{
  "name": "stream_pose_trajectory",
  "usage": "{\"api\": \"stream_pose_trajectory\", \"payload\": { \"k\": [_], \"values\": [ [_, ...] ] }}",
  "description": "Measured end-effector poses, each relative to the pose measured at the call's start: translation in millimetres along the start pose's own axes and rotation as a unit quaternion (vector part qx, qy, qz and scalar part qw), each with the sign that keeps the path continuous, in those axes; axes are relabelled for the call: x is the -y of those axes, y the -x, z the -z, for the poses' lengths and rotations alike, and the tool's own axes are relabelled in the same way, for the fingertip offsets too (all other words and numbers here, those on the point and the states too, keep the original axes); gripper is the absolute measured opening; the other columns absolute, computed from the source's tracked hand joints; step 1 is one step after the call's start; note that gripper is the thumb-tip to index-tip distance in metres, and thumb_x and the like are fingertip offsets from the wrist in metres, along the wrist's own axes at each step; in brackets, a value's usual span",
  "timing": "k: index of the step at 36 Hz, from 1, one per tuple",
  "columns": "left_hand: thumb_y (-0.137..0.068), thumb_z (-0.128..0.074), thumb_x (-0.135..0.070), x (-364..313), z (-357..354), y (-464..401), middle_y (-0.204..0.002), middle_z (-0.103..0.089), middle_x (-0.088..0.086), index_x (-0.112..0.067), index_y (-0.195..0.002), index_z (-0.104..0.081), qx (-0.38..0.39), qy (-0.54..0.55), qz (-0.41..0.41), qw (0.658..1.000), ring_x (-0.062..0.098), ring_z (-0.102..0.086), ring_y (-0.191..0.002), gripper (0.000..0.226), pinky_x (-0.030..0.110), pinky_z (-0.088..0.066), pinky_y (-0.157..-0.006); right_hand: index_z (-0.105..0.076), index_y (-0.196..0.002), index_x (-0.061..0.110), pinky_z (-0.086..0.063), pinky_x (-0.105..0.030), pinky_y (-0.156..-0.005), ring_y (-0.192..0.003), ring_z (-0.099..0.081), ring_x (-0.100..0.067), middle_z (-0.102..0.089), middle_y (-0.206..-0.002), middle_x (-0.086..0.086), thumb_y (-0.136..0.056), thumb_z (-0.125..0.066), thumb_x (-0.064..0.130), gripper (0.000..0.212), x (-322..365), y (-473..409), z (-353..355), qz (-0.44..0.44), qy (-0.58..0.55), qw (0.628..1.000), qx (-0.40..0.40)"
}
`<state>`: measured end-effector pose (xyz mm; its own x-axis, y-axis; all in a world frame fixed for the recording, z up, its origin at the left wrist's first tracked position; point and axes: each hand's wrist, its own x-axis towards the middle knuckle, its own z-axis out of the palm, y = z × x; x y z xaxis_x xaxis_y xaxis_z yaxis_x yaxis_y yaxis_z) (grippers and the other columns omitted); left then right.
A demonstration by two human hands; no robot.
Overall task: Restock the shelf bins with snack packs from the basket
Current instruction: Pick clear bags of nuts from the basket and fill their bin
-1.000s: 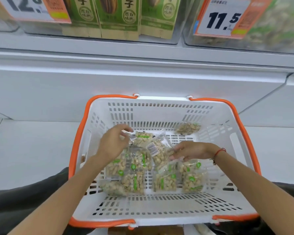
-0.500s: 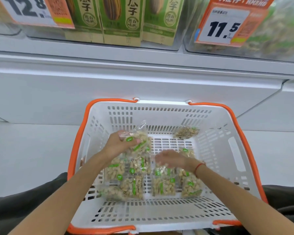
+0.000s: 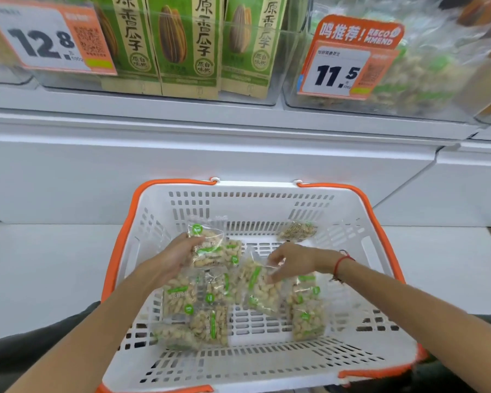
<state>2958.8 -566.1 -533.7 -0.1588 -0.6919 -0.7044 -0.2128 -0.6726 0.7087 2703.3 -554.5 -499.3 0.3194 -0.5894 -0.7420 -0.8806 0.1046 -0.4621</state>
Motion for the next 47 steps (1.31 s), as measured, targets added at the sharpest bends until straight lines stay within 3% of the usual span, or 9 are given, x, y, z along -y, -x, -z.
{"api": "stream_pose_trajectory", "payload": {
  "k": [4,12,14,16,26,33,38,43,47],
  "values": [
    [-0.099,-0.047,-0.033,-16,-9,4,-0.131,-0.051,0.015,-0.01,-0.143,-0.031,-0.004,-0.027,-0.021,0.999,0.024,-0.049,-0.112,0.053,0.041,-0.037,-0.103,-0.061,-0.066,0.035,-0.043,-0.015,-0.068,-0.072,-0.056,0.003,-0.063,-0.077,0.015,-0.088,-0.068,0.021,0.026,17,44,50,0.022,-0.036,0.999,0.022],
    [-0.085,-0.056,-0.059,-87,-25,38,-0.153,-0.023,0.017,-0.016,-0.149,-0.023,0.034,-0.057,-0.135,0.989,0.037,-0.028,-0.137,0.084,0.049,-0.027,-0.114,-0.059,-0.097,0.021,-0.043,-0.024,-0.075,-0.088,-0.058,-0.008,-0.07,-0.083,0.015,-0.087,-0.068,0.012,0.016,26,108,118,0.059,-0.152,0.986,-0.042],
    [-0.085,-0.056,-0.057,-100,-32,39,-0.134,-0.052,0.016,-0.01,-0.149,-0.022,0.02,-0.045,-0.164,0.985,0.036,-0.051,-0.118,0.086,0.044,-0.038,-0.107,-0.061,-0.096,0.02,-0.044,-0.021,-0.075,-0.087,-0.058,-0.007,-0.069,-0.087,0.011,-0.086,-0.069,0.016,0.013,29,123,129,0.074,-0.182,0.978,-0.064],
    [-0.093,-0.05,-0.047,-112,-42,41,-0.097,-0.056,-0.008,-0.014,-0.148,-0.027,0.019,-0.013,-0.187,0.982,0.013,-0.055,-0.087,0.068,0.03,-0.043,-0.087,-0.062,-0.098,0.019,-0.044,-0.022,-0.08,-0.089,-0.057,-0.009,-0.065,-0.091,0.007,-0.087,-0.069,0.019,0.013,30,136,135,0.097,-0.226,0.966,-0.079],
    [-0.099,-0.043,-0.036,-154,-83,66,-0.089,-0.057,0.006,-0.018,-0.115,-0.056,0.095,0.034,-0.177,0.979,0.03,-0.056,-0.089,0.027,0.036,-0.05,-0.085,-0.072,-0.103,0.022,-0.037,-0.019,-0.062,-0.063,-0.049,-0.006,-0.06,-0.068,0.003,-0.081,-0.075,0.031,0.024,27,195,151,0.168,-0.064,0.965,-0.19],
    [-0.1,-0.039,-0.033,-179,-111,89,-0.073,-0.046,-0.004,-0.02,-0.093,-0.048,0.123,-0.094,-0.218,0.964,0.011,-0.046,-0.065,0.017,0.021,-0.038,-0.059,-0.059,-0.089,0.012,-0.039,-0.019,-0.054,-0.056,-0.05,-0.013,-0.06,-0.061,-0.004,-0.069,-0.085,0.013,0.032,28,183,139,0.207,-0.154,0.914,-0.312],
    [-0.058,-0.053,-0.029,-185,-122,110,-0.065,-0.037,-0.008,-0.025,-0.067,-0.046,0.204,-0.094,-0.21,0.952,0.008,-0.032,-0.057,0.012,0.024,-0.026,-0.057,-0.066,-0.088,0.02,-0.038,-0.013,-0.054,-0.058,-0.049,-0.004,-0.061,-0.07,0.003,-0.062,-0.09,0.02,0.035,29,173,134,0.212,-0.13,0.879,-0.406],
    [-0.07,-0.08,-0.011,-178,-125,113,-0.109,-0.044,-0.025,-0.034,-0.122,-0.034,0.204,-0.181,-0.263,0.925,-0.017,-0.048,-0.092,0.073,0.004,-0.043,-0.077,-0.07,-0.101,0.026,-0.04,-0.012,-0.068,-0.08,-0.054,0.004,-0.065,-0.092,0.015,-0.066,-0.087,0.027,0.039,25,168,128,0.241,-0.075,0.858,-0.447],
    [-0.08,-0.074,-0.007,-173,-136,113,-0.118,-0.053,-0.016,-0.023,-0.13,-0.034,0.182,-0.17,-0.305,0.919,-0.019,-0.057,-0.092,0.066,0.006,-0.044,-0.072,-0.067,-0.112,0.028,-0.038,-0.01,-0.073,-0.09,-0.051,0.002,-0.061,-0.099,0.011,-0.072,-0.082,0.027,0.042,29,166,123,0.25,-0.06,0.855,-0.451]
  ]
}}
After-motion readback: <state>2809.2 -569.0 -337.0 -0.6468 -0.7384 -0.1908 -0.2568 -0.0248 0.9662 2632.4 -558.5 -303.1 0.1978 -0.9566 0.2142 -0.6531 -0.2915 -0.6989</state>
